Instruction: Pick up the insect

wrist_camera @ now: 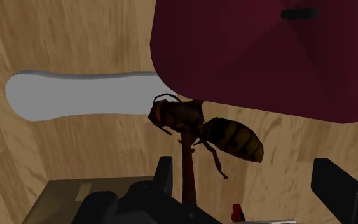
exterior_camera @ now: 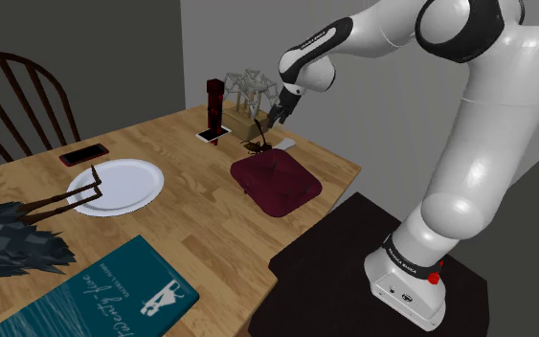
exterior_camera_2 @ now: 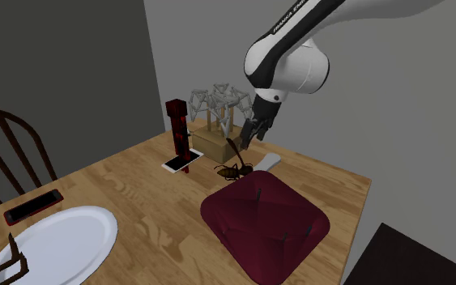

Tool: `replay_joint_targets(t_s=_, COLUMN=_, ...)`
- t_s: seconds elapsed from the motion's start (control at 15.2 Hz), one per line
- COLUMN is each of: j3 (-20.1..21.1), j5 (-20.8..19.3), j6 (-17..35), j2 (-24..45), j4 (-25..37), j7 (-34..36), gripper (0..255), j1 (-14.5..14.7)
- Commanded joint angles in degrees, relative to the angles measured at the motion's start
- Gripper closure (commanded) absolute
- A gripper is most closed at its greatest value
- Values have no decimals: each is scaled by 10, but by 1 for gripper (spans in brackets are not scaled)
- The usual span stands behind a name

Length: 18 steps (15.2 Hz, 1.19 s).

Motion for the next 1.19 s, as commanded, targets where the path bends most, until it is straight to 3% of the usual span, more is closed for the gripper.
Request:
replay_joint_targets(t_s=0.0, j3=9, j5=19, j6=5, j2=45, j4=46, j7=-22, gripper=0, j1=-9)
replay_joint_targets(t_s=0.33, j3=31, j5=48, j6=7, j2=150, j4=164, j7=-61, gripper=0, j1=-33)
replay_joint_targets(t_s=0.92, j3=44, j5=66, j6=44, j2=189, j4=165, j7=-81, gripper=0, j1=-41)
replay_joint_targets(t_s=0.99, j3=45, j5=66, j6=44, j2=189, j4=164, j7=-82, gripper=255, j1=-42)
replay_joint_targets(t_s=1.12, j3=44, j5=66, j6=44, j2=189, j4=165, j7=-82, gripper=255, j1=-42)
